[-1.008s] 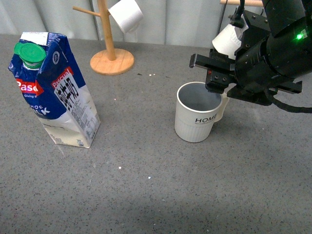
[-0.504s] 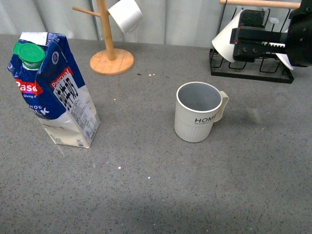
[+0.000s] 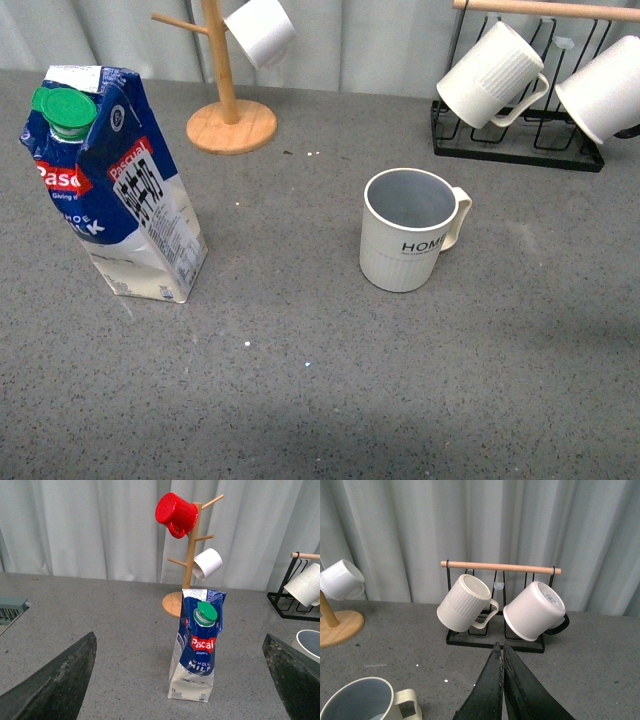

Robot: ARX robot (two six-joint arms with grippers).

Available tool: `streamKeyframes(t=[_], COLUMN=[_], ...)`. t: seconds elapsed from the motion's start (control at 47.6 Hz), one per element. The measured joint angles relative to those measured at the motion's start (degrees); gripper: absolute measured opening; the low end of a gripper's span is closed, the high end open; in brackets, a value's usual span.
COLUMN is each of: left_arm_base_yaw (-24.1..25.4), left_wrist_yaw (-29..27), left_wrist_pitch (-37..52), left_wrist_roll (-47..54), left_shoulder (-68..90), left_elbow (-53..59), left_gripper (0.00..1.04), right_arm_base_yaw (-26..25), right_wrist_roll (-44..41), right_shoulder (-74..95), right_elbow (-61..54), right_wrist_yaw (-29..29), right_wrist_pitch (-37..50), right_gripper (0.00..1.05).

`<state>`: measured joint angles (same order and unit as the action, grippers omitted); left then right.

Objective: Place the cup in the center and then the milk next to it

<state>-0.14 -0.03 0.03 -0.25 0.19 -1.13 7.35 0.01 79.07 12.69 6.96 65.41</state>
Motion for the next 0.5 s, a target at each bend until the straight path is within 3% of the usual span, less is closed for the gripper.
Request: streamKeyframes(t=[0.273, 0.357, 0.504], left_arm_base_yaw=[0.0, 0.0, 0.0], left_wrist_yaw=[0.0, 0.0, 0.0], left_wrist_pitch=[0.0, 0.0, 0.0], left_wrist_roll=[0.0, 0.0, 0.0], left_shoulder=[0.0, 0.0, 0.0], left_elbow=[0.0, 0.0, 0.0], left_gripper=[0.98, 0.98, 0.98], right_arm_base_yaw=[-2.89, -5.86, -7.17], right_wrist_roll=[-0.02, -0.04, -0.02], right_shoulder=[-13.49, -18.25, -24.0], right_elbow=[-6.82, -8.35, -9.77], right_wrist_yaw=[-2.45, -6.56, -6.62], right_wrist_pitch=[-6.82, -10.05, -14.21], right_gripper=[0.01, 0.01, 0.01])
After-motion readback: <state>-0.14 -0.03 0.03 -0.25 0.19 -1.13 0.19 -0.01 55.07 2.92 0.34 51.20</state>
